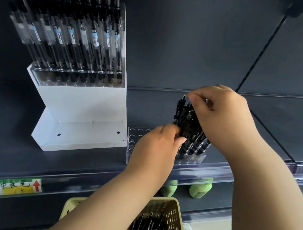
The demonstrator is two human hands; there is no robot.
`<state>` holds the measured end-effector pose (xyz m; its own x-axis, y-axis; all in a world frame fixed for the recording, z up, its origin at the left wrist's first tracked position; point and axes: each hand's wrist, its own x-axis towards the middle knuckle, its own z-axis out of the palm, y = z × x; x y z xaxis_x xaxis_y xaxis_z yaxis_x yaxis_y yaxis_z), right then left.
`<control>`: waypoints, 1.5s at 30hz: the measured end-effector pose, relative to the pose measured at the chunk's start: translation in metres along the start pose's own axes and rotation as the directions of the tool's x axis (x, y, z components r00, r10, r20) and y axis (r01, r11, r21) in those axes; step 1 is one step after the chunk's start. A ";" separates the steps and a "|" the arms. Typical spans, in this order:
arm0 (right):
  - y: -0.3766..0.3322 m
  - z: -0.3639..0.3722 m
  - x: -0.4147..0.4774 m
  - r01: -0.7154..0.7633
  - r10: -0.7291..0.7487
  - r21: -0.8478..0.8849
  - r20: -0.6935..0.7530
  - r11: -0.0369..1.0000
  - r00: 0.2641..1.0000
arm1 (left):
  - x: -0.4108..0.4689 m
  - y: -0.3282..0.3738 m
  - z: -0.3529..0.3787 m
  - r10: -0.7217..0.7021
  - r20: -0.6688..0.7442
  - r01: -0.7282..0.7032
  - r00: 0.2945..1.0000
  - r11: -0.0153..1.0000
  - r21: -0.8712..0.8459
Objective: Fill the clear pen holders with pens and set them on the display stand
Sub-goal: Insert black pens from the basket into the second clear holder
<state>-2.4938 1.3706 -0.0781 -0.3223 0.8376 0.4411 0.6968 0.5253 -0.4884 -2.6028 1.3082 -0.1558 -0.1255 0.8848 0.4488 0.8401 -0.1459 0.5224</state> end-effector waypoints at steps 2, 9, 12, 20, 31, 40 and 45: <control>-0.001 0.001 0.000 0.008 -0.008 -0.009 -0.004 1.000 1.000 | 0.001 -0.003 0.003 0.030 -0.039 -0.028 0.999 0.998 0.064; 0.002 -0.002 0.001 0.012 -0.012 0.001 -0.026 1.000 1.000 | 0.002 -0.006 0.005 0.009 -0.019 -0.008 1.000 0.996 0.086; 0.004 -0.005 0.002 0.011 -0.011 -0.001 -0.050 1.000 0.999 | 0.002 -0.007 0.001 -0.051 0.088 0.044 0.995 0.996 0.079; -0.015 -0.005 -0.010 0.097 -0.092 0.038 -0.110 0.995 0.990 | -0.018 -0.016 -0.040 0.007 0.011 -0.009 1.000 0.980 0.197; -0.037 0.047 -0.091 0.388 -0.378 0.044 0.344 0.921 0.859 | -0.124 -0.056 -0.096 -0.228 0.171 0.140 0.958 0.899 0.414; -0.037 0.091 -0.154 0.068 0.024 -0.101 0.712 0.993 0.702 | -0.171 -0.077 -0.087 -0.471 0.312 0.339 0.825 0.854 0.394; -0.032 0.141 -0.196 -0.360 0.251 -0.022 0.755 0.933 0.606 | -0.183 -0.100 -0.057 -0.562 0.434 0.377 0.705 0.814 0.442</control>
<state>-2.5432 1.2112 -0.2552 -0.5038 0.7525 -0.4242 0.7799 0.1852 -0.5978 -2.6944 1.1358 -0.2486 -0.3315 0.8973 -0.2916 0.8697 0.4104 0.2743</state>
